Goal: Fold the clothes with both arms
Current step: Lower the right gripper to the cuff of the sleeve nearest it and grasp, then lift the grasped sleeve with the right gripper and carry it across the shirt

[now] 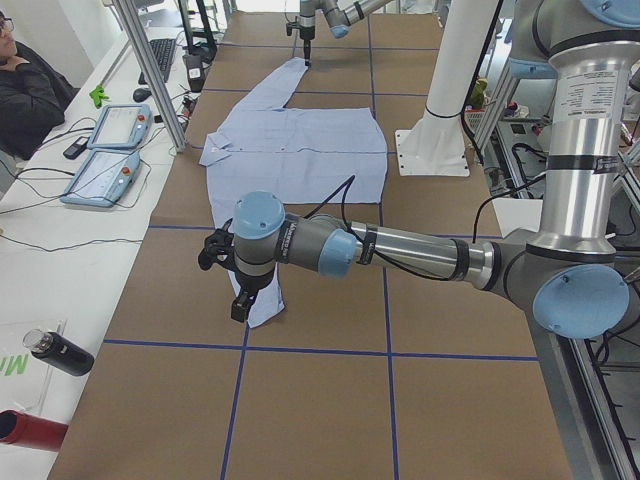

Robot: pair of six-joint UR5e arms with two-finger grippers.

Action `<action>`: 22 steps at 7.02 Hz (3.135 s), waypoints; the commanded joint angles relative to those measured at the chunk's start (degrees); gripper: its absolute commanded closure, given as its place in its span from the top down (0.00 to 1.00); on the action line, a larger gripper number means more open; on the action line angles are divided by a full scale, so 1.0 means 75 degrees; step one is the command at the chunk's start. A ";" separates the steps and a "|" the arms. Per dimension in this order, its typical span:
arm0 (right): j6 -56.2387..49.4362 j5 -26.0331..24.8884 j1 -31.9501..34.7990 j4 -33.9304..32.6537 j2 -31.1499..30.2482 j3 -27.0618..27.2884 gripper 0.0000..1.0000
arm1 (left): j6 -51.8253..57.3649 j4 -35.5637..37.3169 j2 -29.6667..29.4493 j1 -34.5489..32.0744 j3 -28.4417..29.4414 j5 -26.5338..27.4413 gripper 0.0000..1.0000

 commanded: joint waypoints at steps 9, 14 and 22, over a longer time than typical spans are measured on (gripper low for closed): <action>0.0002 0.0168 0.0019 -0.0081 -0.0031 0.0108 0.37 | 0.0000 -0.0005 -0.0004 0.0000 -0.0021 0.0000 1.00; -0.0009 0.0215 0.0136 -0.0058 -0.0077 0.0611 0.00 | -0.0023 0.0007 -0.0004 0.0000 -0.0021 0.0000 1.00; 0.0421 0.1141 0.0091 -0.0093 0.2309 0.1843 0.00 | -0.0012 0.0007 -0.0004 0.0000 0.0060 0.0000 1.00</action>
